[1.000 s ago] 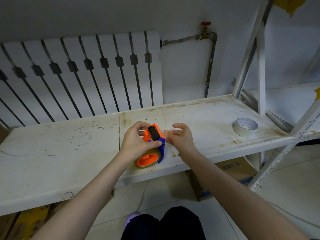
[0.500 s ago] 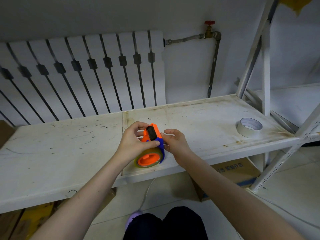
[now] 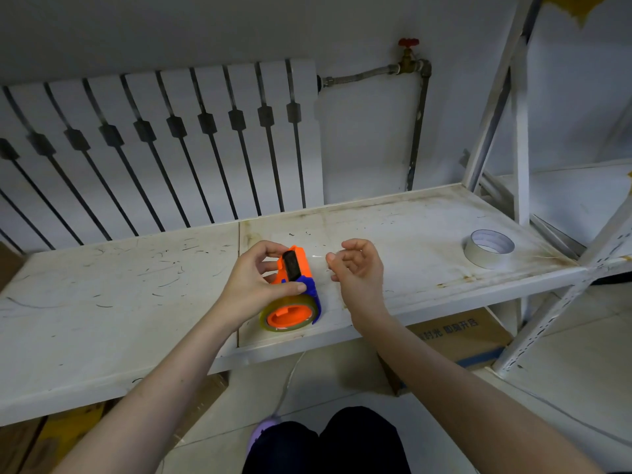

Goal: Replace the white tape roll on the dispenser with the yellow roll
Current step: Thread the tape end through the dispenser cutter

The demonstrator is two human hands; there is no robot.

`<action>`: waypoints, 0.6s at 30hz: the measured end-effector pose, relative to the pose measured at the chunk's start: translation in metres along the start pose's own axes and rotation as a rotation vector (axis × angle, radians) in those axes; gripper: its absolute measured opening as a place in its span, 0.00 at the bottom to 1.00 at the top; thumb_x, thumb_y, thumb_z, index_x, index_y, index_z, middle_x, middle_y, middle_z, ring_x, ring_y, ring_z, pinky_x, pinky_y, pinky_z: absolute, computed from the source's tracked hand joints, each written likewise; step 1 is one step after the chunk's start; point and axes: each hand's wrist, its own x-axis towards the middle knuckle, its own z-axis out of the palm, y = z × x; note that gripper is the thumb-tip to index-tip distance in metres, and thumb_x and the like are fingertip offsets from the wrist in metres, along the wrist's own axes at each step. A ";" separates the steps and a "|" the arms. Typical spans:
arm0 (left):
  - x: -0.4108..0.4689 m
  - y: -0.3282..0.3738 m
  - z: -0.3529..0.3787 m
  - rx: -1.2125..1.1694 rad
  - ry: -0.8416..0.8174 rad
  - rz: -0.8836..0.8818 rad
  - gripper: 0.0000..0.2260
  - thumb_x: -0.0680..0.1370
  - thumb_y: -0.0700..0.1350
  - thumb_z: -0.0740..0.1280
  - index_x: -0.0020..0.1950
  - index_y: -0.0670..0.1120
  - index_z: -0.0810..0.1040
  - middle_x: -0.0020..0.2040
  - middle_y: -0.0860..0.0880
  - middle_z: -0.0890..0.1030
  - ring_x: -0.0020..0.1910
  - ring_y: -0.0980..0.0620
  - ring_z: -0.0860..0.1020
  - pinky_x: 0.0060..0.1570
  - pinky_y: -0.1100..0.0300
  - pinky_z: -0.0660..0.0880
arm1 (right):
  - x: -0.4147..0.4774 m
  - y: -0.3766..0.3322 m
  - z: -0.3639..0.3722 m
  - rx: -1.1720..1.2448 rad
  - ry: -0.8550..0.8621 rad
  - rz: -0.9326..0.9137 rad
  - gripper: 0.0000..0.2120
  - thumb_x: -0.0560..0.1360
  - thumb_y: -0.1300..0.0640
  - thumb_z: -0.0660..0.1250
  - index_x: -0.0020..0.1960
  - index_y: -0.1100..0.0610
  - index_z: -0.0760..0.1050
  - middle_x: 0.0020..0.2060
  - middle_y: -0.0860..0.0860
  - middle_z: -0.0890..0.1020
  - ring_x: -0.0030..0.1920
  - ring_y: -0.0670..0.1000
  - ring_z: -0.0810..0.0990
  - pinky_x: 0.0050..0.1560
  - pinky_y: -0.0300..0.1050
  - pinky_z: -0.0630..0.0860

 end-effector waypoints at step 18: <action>0.010 0.007 0.003 0.162 -0.093 0.079 0.31 0.62 0.42 0.80 0.62 0.51 0.74 0.58 0.52 0.75 0.58 0.49 0.75 0.57 0.52 0.76 | -0.002 0.010 0.001 0.181 0.132 0.058 0.11 0.73 0.64 0.68 0.45 0.51 0.70 0.38 0.51 0.78 0.40 0.48 0.79 0.43 0.43 0.80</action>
